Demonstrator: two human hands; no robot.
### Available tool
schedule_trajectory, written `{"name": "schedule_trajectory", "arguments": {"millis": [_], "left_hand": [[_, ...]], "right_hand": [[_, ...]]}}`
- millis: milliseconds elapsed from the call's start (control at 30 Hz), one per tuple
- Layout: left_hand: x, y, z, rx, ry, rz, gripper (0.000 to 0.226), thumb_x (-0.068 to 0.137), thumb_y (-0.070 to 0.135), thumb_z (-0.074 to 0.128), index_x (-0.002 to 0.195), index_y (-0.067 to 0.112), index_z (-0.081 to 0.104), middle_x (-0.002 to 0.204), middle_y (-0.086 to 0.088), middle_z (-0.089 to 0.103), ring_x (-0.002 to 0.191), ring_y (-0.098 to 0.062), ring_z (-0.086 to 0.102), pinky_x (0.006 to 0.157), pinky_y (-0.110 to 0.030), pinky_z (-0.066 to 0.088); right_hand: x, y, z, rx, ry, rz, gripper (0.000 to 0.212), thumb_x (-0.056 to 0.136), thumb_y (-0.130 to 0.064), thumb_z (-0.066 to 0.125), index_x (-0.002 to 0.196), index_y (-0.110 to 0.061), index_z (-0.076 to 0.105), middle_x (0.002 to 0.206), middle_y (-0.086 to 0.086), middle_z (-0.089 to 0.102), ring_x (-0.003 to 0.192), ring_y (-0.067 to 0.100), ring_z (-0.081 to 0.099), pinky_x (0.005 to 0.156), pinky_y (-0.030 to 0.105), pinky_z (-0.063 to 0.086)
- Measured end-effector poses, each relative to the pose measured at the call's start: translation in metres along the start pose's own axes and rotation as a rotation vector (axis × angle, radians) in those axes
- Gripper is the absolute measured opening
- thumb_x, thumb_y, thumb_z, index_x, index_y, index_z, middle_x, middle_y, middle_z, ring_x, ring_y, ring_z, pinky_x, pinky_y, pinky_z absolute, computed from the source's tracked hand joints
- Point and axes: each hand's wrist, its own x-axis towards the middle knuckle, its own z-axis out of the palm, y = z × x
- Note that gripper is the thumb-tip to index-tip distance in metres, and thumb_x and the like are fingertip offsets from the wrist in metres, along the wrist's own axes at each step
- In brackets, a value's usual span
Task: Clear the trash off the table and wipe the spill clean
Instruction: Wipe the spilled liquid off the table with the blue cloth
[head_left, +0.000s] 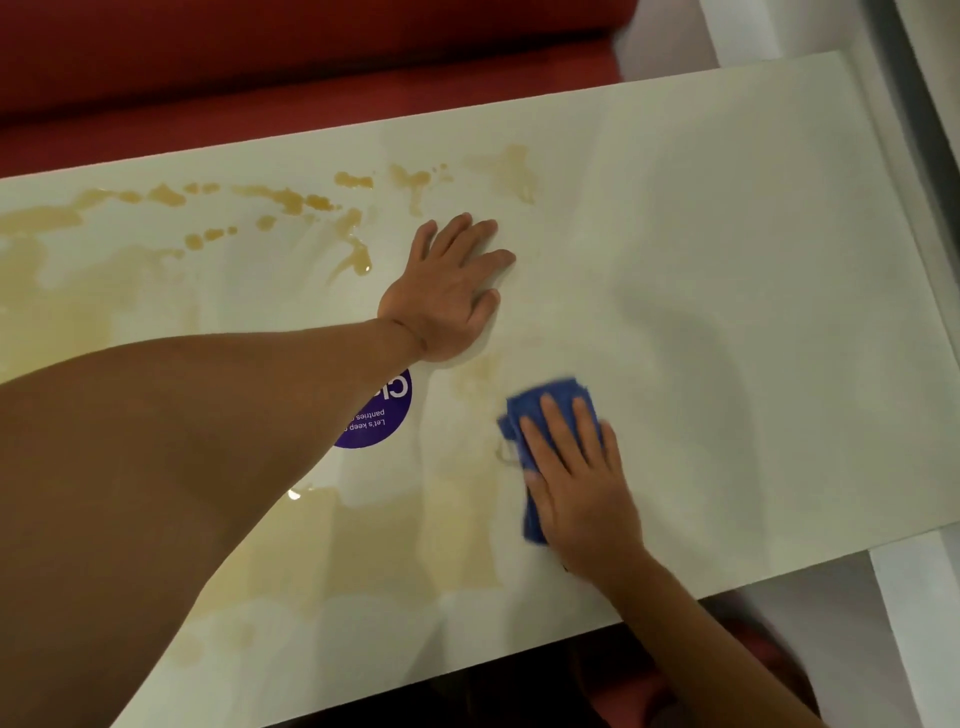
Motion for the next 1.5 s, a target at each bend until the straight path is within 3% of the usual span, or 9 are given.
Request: {"name": "schedule_trajectory", "arguments": {"millis": [167,267,367,533,733,900,1133,1300,1500], "left_hand": [[0.000,0.001,-0.001,0.019,-0.007,0.000,0.048,0.098,0.040,0.038,0.145,0.028,0.043,0.163,-0.004,0.027,0.153,-0.030,0.014,0.124,-0.053,0.006],[0.000,0.001,-0.003,0.026,-0.011,-0.011,0.054,0.097,0.041,0.037,0.148,0.022,0.039,0.162,-0.002,0.027,0.153,-0.028,0.015,0.124,-0.051,0.006],[0.000,0.003,-0.002,0.038,-0.017,-0.015,0.060,0.098,0.041,0.037,0.152,0.016,0.034,0.164,-0.002,0.025,0.154,-0.027,0.013,0.125,-0.049,0.004],[0.000,0.002,-0.002,0.065,-0.030,-0.028,0.069,0.098,0.045,0.035,0.157,0.009,0.027,0.166,-0.005,0.022,0.155,-0.026,0.011,0.126,-0.049,0.003],[0.000,0.001,-0.003,0.056,-0.051,-0.033,0.084,0.093,0.051,0.039,0.159,0.003,0.019,0.168,-0.010,0.014,0.156,-0.025,0.008,0.127,-0.048,0.001],[0.000,0.000,-0.005,0.065,-0.074,-0.029,0.088,0.091,0.056,0.037,0.159,0.003,0.018,0.169,-0.010,0.012,0.156,-0.025,0.005,0.126,-0.049,-0.001],[0.001,0.001,-0.005,0.041,-0.048,-0.020,0.087,0.095,0.064,0.026,0.157,0.003,0.024,0.167,-0.010,0.017,0.155,-0.026,0.010,0.126,-0.050,0.003],[0.001,0.000,-0.005,0.041,-0.042,-0.014,0.095,0.094,0.073,0.014,0.157,0.003,0.026,0.167,-0.012,0.019,0.155,-0.027,0.012,0.126,-0.050,0.005],[0.001,0.000,-0.006,0.022,-0.046,-0.019,0.094,0.094,0.072,0.013,0.157,0.004,0.025,0.167,-0.010,0.018,0.156,-0.026,0.010,0.126,-0.050,0.003]], "right_hand": [[-0.034,0.092,-0.023,0.035,-0.084,0.166,0.060,0.109,-0.043,0.018,0.159,-0.013,0.030,0.170,0.010,0.014,0.157,0.037,0.009,0.120,0.058,0.021],[0.026,0.131,-0.039,0.050,-0.025,0.368,0.061,0.108,-0.041,0.020,0.158,-0.007,0.032,0.167,0.018,0.019,0.153,0.045,0.014,0.113,0.063,0.030],[0.111,0.135,-0.051,0.037,0.048,0.496,0.063,0.105,-0.040,0.020,0.161,-0.013,0.024,0.170,0.014,0.012,0.155,0.044,0.008,0.119,0.063,0.020],[0.202,0.056,-0.050,0.018,0.060,0.246,0.056,0.110,-0.038,0.022,0.163,-0.022,0.016,0.172,0.003,0.004,0.157,0.034,-0.003,0.125,0.056,0.008],[0.091,0.034,-0.021,-0.019,-0.003,-0.007,0.056,0.109,-0.037,0.026,0.162,-0.021,0.025,0.171,0.004,0.012,0.158,0.033,0.005,0.125,0.054,0.014],[0.050,0.120,-0.045,0.069,-0.039,0.179,0.058,0.107,-0.042,0.022,0.162,-0.021,0.022,0.171,0.004,0.010,0.158,0.029,0.001,0.123,0.057,0.018],[0.175,0.122,-0.062,0.021,0.090,0.506,0.060,0.108,-0.041,0.020,0.163,-0.016,0.020,0.171,0.010,0.009,0.156,0.042,0.004,0.122,0.061,0.014],[0.184,0.047,-0.042,-0.032,0.083,0.130,0.056,0.110,-0.040,0.023,0.163,-0.020,0.020,0.171,0.006,0.010,0.157,0.035,0.002,0.125,0.056,0.012],[0.037,0.058,-0.020,-0.046,-0.044,-0.171,0.056,0.109,-0.041,0.029,0.160,-0.018,0.031,0.170,0.008,0.017,0.157,0.036,0.011,0.123,0.057,0.020]]}}
